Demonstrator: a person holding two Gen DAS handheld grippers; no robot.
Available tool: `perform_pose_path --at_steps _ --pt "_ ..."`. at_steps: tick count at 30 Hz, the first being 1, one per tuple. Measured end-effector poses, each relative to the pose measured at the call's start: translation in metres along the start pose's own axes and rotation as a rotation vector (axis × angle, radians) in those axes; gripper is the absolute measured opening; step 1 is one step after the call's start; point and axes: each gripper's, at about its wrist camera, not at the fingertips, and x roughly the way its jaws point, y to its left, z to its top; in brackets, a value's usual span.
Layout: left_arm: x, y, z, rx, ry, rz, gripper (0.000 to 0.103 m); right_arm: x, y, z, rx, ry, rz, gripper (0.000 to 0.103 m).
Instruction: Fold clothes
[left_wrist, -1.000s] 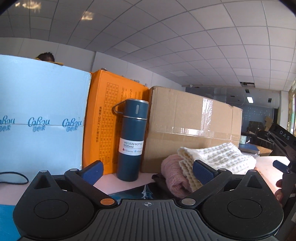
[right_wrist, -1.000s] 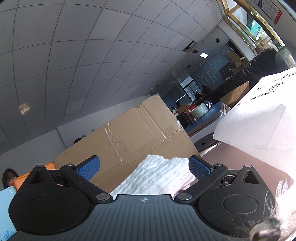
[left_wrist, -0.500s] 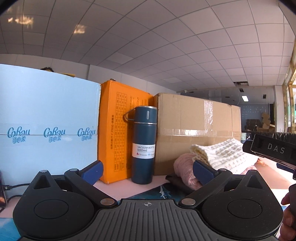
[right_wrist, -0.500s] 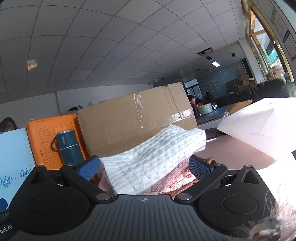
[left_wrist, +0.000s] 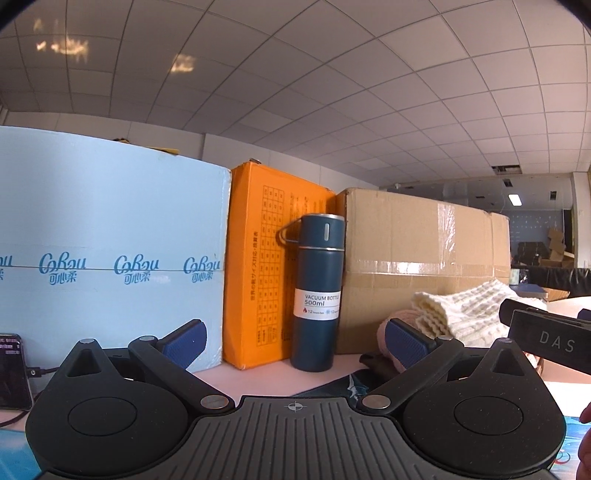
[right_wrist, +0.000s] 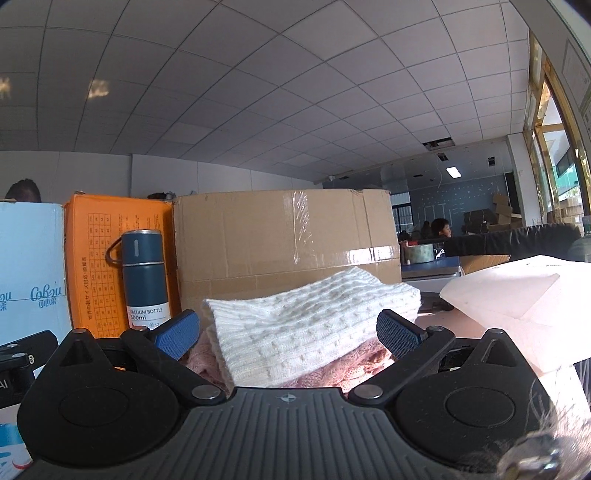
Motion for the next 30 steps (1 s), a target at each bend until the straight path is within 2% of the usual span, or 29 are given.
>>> perform_pose_path --at_steps 2,11,30 --pt "-0.0008 -0.0010 -0.0004 0.009 -0.001 -0.001 0.103 0.0039 -0.0013 -0.0004 0.011 0.023 0.018 0.103" --pt "-0.0019 -0.0066 -0.0006 0.050 0.002 0.012 0.103 0.0032 0.0013 -0.0015 -0.001 0.016 0.020 0.103" --pt "0.0004 -0.0052 -0.0012 0.041 0.013 0.026 0.103 0.0048 0.0003 -0.0018 0.006 0.023 0.024 0.103"
